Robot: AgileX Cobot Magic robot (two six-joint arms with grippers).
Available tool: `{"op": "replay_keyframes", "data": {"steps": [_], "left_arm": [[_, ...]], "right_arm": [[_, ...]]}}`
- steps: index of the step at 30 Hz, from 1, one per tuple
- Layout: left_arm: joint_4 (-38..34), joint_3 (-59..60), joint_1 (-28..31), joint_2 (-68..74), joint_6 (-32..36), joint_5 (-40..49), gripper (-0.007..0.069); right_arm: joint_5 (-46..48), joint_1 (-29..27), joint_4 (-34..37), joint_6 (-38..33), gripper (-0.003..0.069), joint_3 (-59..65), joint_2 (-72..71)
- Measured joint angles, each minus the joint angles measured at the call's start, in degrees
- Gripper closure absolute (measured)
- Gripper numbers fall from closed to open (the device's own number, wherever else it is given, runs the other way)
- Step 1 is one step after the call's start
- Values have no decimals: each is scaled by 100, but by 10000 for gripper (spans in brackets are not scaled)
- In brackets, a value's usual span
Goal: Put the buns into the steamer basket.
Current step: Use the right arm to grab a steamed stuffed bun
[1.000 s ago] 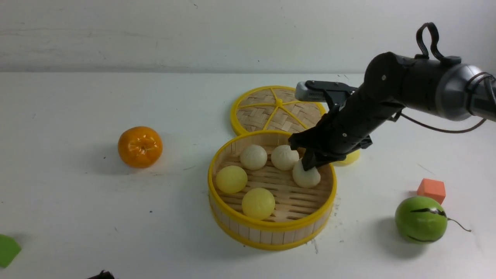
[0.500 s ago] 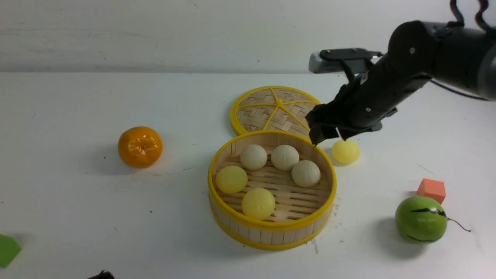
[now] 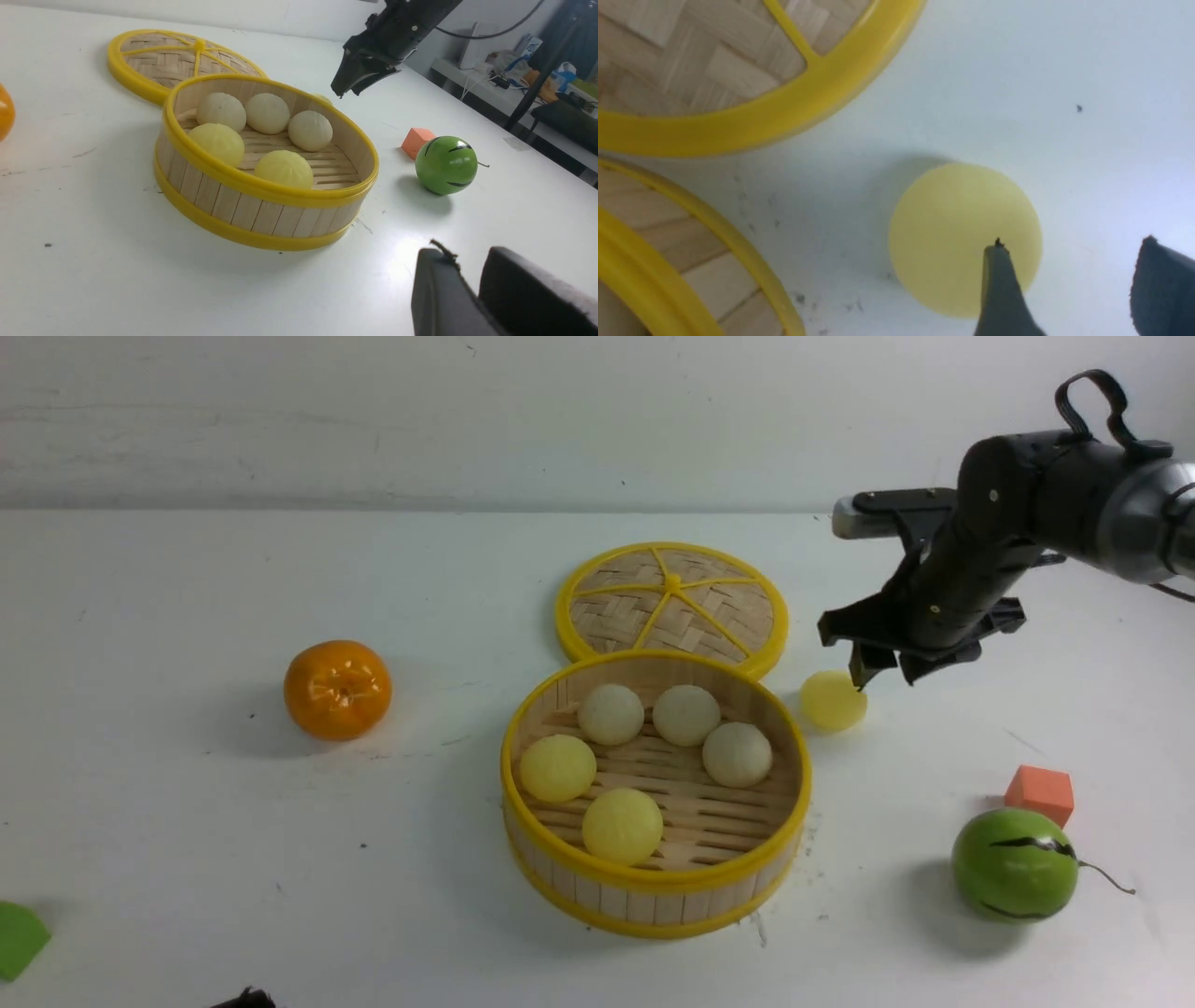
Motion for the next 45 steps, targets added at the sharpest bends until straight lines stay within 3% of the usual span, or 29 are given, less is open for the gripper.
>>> {"op": "replay_keyframes", "data": {"steps": [6,14,29,34,39,45], "left_arm": [[0,0,0,0,0,0,491],[0,0,0,0,-1,0,491],[0,0,0,0,-1,0,491],[0,0,0,0,-1,0,490],[0,0,0,0,-1,0,488],[0,0,0,0,-1,0,488]], "right_arm": [[210,0,305,-48,288,-812,397],[415,0,516,-95,309,-967,798],[510,0,542,-226,490,-986,823],[510,0,493,-226,446,-986,823],[535,0,449,-226,279,-986,698],[850,11,541,-226,243,-1018,495]]}}
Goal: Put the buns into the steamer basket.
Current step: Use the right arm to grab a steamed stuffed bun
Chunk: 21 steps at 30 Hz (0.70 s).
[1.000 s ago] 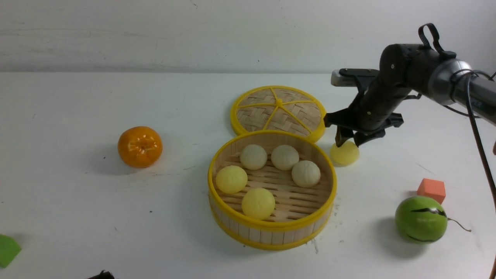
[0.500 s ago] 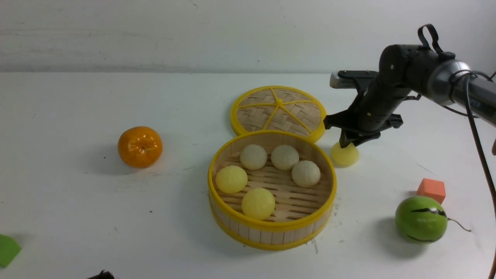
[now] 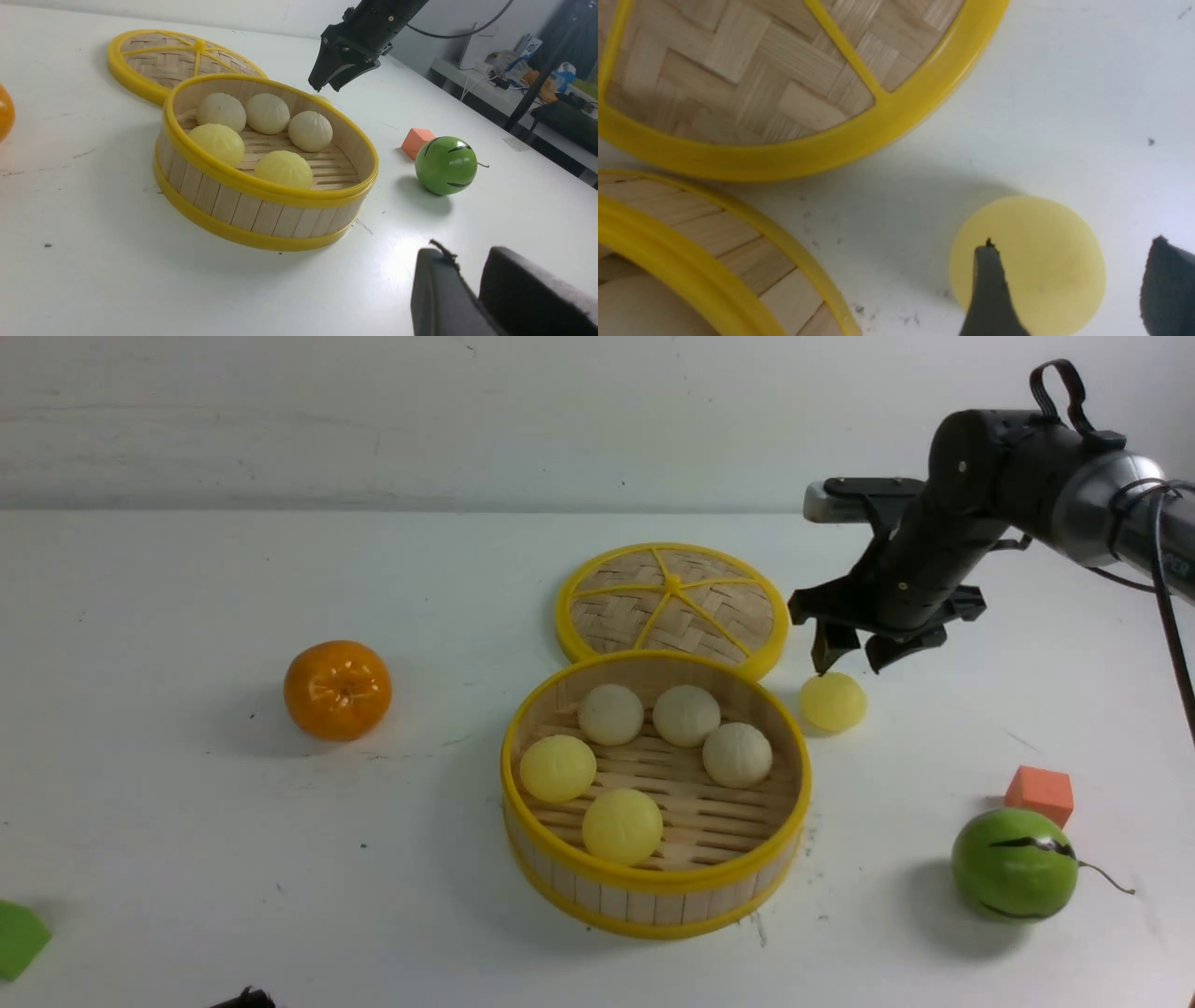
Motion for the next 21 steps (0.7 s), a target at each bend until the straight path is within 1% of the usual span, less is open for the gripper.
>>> {"op": "replay_keyframes", "data": {"steps": [1,2,3,4,9,11,21], "left_arm": [[0,0,0,0,0,0,488],[0,0,0,0,0,0,488],[0,0,0,0,0,0,488],[0,0,0,0,0,0,486],[0,0,0,0,0,0,480],[0,0,0,0,0,0,480],[0,0,0,0,0,0,473]], "right_arm": [[14,0,2,0,245,1,0],[118,15,13,0,268,-5,-5],[129,15,13,0,268,-5,-5],[184,36,19,0,297,-5,17],[73,49,19,0,396,-5,131],[-8,49,19,0,413,-5,138],[-84,49,19,92,407,-5,270]]}}
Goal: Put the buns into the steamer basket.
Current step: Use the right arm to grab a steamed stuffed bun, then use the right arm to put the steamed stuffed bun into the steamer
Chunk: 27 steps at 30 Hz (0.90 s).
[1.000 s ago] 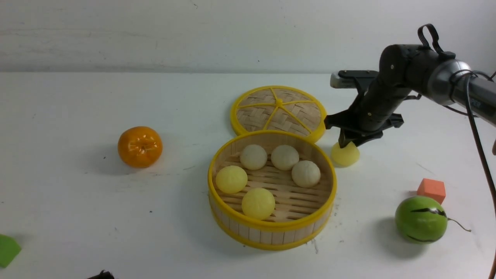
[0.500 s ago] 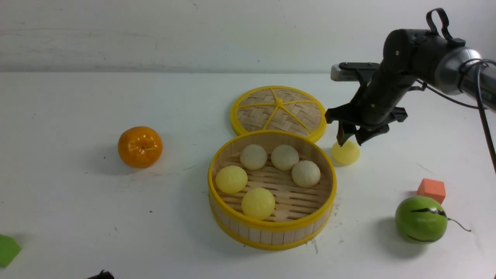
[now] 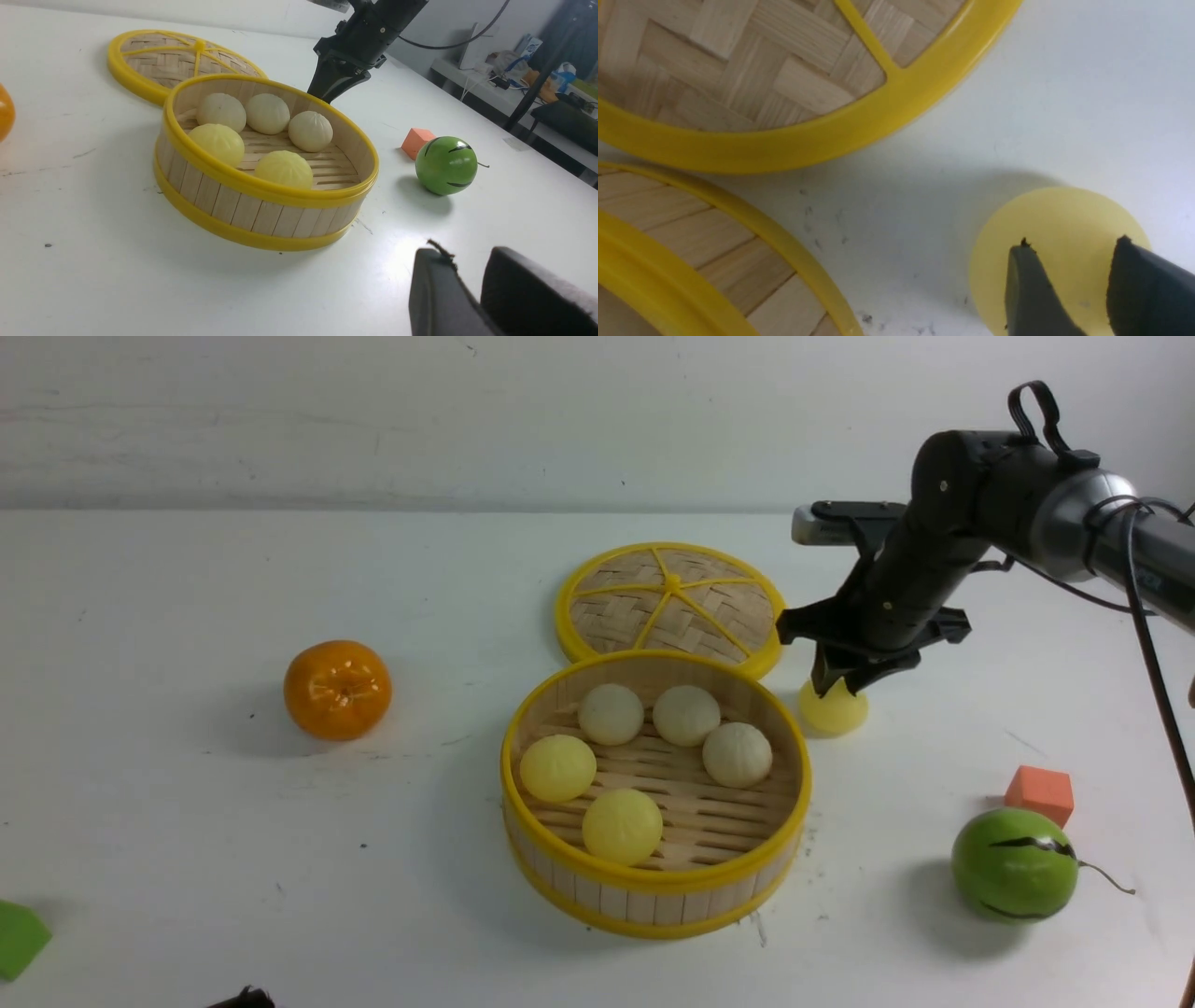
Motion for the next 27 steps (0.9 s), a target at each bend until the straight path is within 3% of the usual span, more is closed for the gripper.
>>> {"op": "replay_keyframes", "data": {"steps": [7,21,27], "left_arm": [[0,0,0,0,0,0,464],[0,0,0,0,0,0,450],[0,0,0,0,0,0,445]], "right_arm": [[0,0,0,13,425,-12,2],[0,0,-68,-30,655,-16,2],[165,0,-74,-204,668,-16,-190]]}}
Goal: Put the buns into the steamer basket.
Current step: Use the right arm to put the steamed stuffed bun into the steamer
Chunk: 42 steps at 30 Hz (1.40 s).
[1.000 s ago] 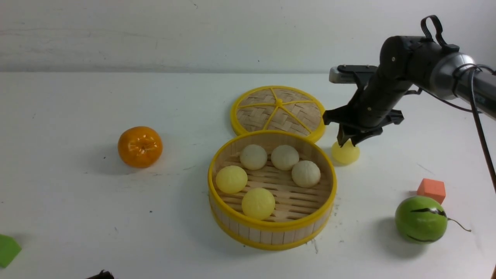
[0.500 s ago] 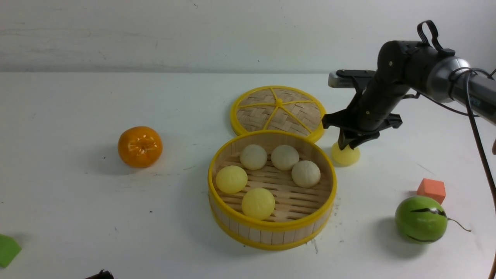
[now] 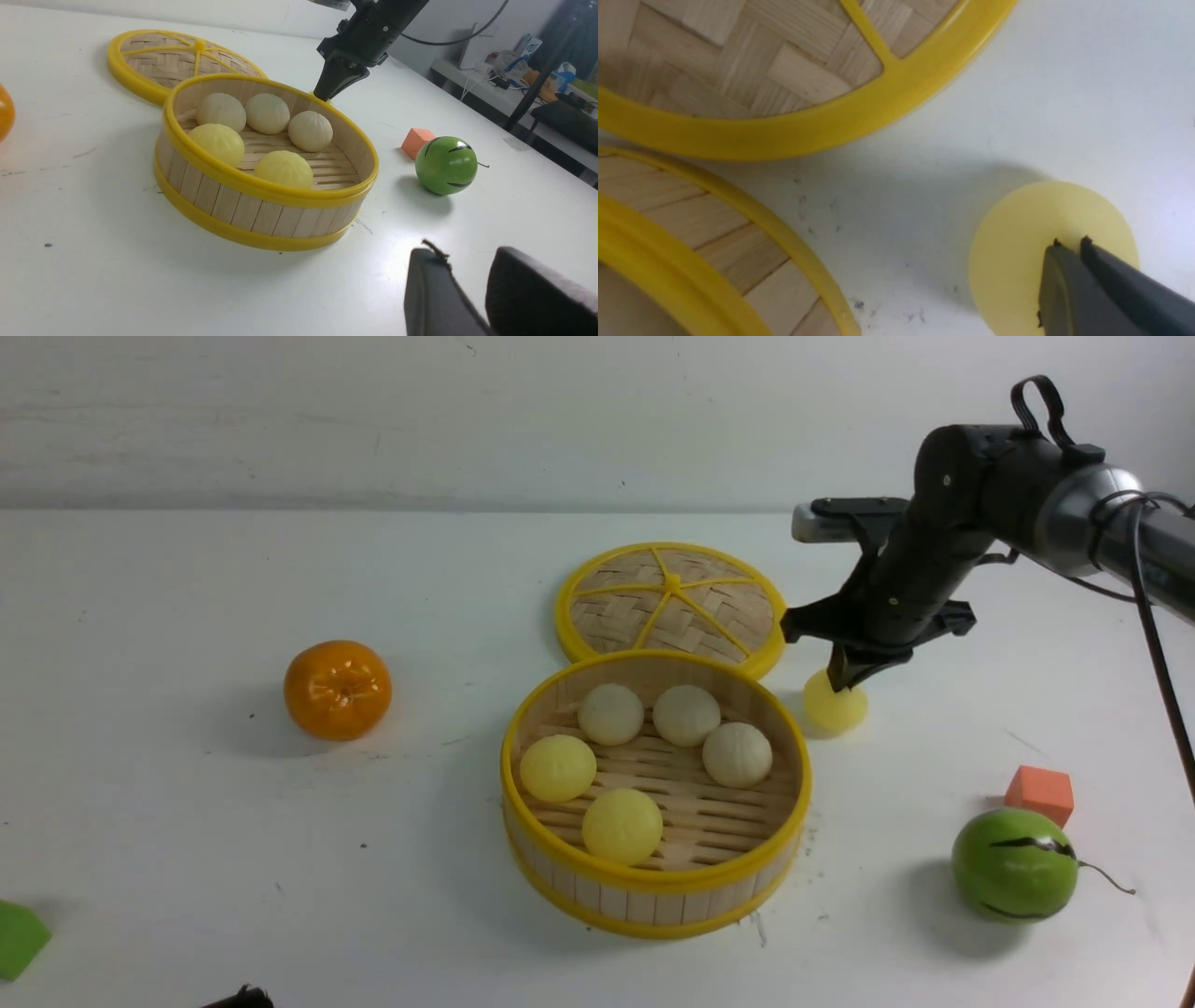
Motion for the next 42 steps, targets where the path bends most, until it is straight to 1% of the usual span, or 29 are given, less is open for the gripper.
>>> {"op": "replay_keyframes", "data": {"steps": [5,9,10,13,18,24,36,41,42], "left_arm": [[0,0,0,0,0,0,438],[0,0,0,0,0,0,435],[0,0,0,0,0,0,433],[0,0,0,0,0,0,431],[0,0,0,0,0,0,424],[0,0,0,0,0,0,417],[0,0,0,0,0,0,410],[0,0,0,0,0,0,407],[0,0,0,0,0,0,407]], "right_arm": [[634,67,-12,-165,667,5,-709],[1093,287,-12,-183,666,5,-1067],[1220,509,-12,-188,664,13,-1213],[1226,883,-12,-188,661,145,-1375],[1247,1632,-62,-127,658,824,-1612],[1136,2015,-177,-49,657,1488,-1618],[370,2096,-299,214,648,1960,-1618],[309,2096,-398,477,610,1964,-1582],[317,2096,-403,520,583,1971,-1568]]}}
